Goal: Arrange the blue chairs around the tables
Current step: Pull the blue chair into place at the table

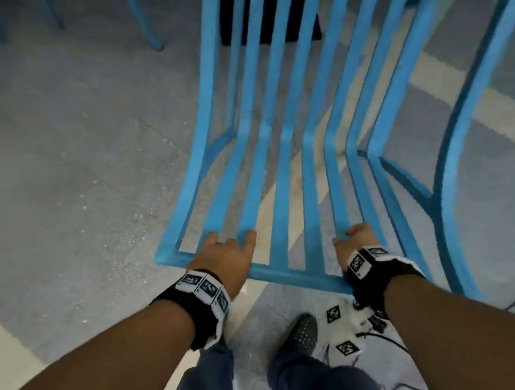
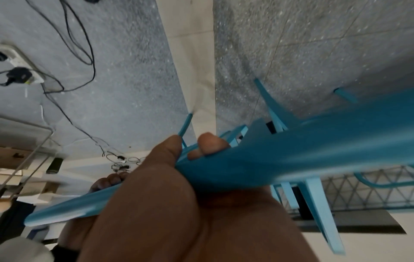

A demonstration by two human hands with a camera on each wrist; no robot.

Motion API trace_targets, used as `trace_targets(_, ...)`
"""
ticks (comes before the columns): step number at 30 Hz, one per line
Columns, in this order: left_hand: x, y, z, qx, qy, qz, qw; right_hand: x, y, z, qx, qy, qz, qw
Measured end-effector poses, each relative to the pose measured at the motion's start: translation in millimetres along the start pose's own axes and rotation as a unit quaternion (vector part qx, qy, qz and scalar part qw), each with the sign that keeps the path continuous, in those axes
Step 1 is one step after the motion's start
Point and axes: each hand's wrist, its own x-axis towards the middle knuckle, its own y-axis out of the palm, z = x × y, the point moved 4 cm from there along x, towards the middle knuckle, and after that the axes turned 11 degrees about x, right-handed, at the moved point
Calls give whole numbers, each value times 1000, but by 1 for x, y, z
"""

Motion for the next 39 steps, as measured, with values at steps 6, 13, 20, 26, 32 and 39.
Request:
trace_targets(6, -19, -80, -14, -1, 4, 24, 1000, -39, -64, 31, -224, -82, 51, 970)
trace_targets(13, -22, -143, -3, -44, -13, 36, 998, -65, -122, 76, -317, -173, 46, 931)
trace_targets(20, -13, -191, 14, -85, -41, 14, 995, -92, -171, 109, -364, -306, 55, 878)
trace_targets(26, 22, -222, 47, -85, -65, 13, 994, -79, -190, 137, -440, -391, 6, 808)
trace_targets(32, 64, -252, 86, -120, -65, 11, 991, -43, -195, 201, -461, -380, -13, 802)
trace_targets(39, 99, -279, 121, -147, -70, 28, 986, -6, -199, 255, -453, -417, -36, 787)
